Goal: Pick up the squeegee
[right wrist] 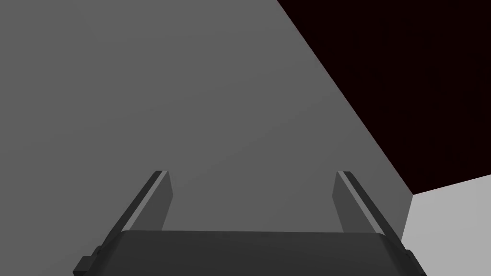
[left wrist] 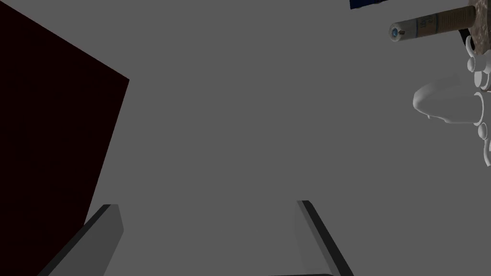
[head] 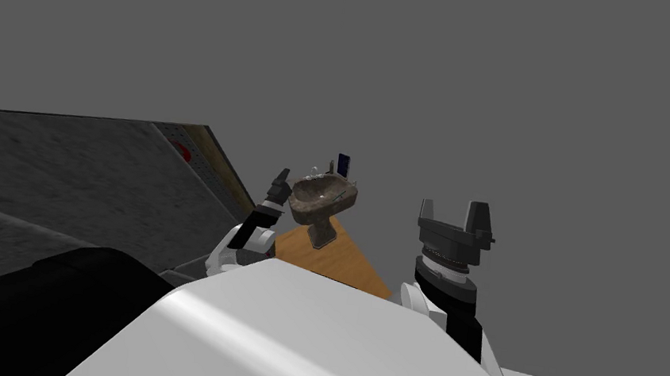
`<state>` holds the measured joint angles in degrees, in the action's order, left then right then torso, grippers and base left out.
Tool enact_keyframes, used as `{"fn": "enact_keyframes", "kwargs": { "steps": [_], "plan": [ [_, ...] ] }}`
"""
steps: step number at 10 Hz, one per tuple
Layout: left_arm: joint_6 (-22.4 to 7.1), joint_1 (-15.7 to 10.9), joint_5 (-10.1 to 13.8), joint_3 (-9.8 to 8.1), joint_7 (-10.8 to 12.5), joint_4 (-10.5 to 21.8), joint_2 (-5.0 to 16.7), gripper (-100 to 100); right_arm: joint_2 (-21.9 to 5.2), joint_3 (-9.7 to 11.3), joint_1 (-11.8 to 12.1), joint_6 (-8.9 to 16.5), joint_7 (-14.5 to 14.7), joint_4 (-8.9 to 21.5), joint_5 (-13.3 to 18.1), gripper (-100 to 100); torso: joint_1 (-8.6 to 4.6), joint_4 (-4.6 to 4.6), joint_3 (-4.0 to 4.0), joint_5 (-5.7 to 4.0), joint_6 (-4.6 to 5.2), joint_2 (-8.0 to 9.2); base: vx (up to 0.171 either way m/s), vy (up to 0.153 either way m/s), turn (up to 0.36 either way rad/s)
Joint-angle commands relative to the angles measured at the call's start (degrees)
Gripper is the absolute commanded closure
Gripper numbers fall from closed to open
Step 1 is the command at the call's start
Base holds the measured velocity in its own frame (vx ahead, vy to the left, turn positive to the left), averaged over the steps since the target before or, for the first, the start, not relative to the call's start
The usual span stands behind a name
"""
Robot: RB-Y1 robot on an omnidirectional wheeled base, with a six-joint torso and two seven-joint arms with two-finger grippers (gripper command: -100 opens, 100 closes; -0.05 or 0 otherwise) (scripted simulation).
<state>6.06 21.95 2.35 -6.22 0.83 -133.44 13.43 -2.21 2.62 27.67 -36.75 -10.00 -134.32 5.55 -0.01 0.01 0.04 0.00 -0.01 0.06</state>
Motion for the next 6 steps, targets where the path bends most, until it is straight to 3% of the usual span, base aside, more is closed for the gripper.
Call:
{"fn": "enact_keyframes", "kwargs": {
  "steps": [1,4,6],
  "plan": [
    [-1.75,-0.17,0.09,-0.07,0.23,0.01,0.17,-100,0.0,0.0,0.0,0.0,0.0,0.0,0.0,0,0.0,0.0,0.0,0.0,0.0,0.0,-0.011,-0.002,0.004],
    [-7.23,-2.96,1.41,-0.94,2.89,0.55,2.59,-100,0.0,0.0,0.0,0.0,0.0,0.0,0.0,0,0.0,0.0,0.0,0.0,0.0,0.0,-0.02,-0.004,-0.018],
    [-9.97,-2.96,1.41,-0.94,2.89,0.55,2.59,-100,0.0,0.0,0.0,0.0,0.0,0.0,0.0,0,-0.01,0.0,0.0,0.0,0.0,-0.01,-0.011,-0.003,-0.002]
  ]
}}
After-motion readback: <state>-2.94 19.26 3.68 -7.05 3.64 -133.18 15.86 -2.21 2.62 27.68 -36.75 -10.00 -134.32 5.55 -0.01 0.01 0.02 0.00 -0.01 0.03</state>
